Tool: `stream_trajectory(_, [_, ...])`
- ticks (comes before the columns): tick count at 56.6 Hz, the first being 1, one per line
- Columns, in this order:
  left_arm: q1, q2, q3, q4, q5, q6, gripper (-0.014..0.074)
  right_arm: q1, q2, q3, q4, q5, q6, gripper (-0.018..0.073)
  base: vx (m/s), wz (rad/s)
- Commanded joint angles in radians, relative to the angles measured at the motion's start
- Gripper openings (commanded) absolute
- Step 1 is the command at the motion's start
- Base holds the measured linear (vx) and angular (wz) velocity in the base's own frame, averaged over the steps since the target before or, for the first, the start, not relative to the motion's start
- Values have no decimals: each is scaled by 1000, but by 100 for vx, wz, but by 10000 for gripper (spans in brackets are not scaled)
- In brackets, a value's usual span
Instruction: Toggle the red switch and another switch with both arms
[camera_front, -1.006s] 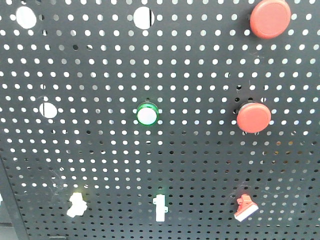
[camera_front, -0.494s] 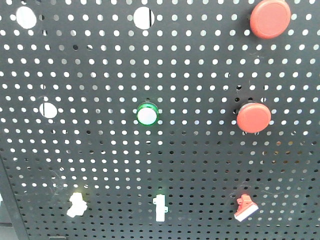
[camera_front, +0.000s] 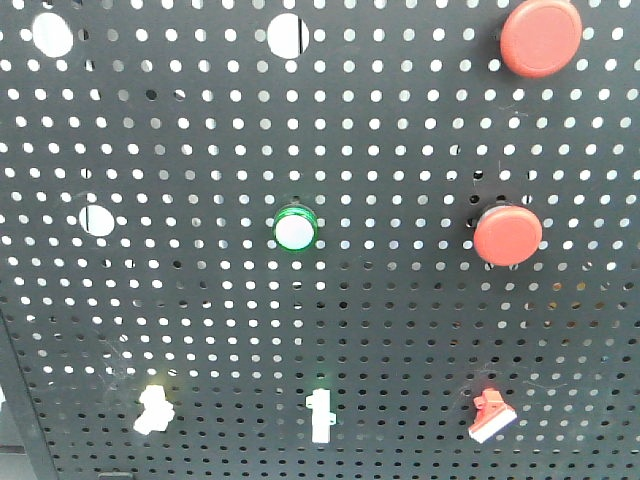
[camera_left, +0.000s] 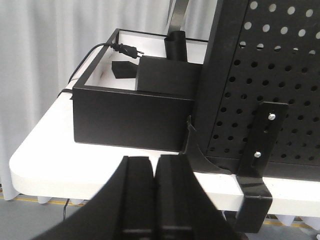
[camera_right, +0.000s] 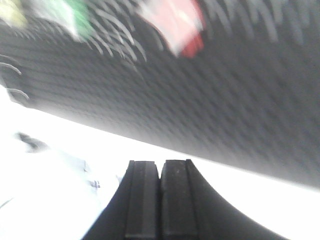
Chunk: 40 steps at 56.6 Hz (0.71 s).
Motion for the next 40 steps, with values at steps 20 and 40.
stream_trajectory(20, [2,-18,20,-10,-79,-9,3,-228,-293,167,-350,-224,294,-6,0,0])
stream_trajectory(40, [2,-18,20,-10,-79,-9,3,-228,-287,167,-350,-224,294,-6,0,0])
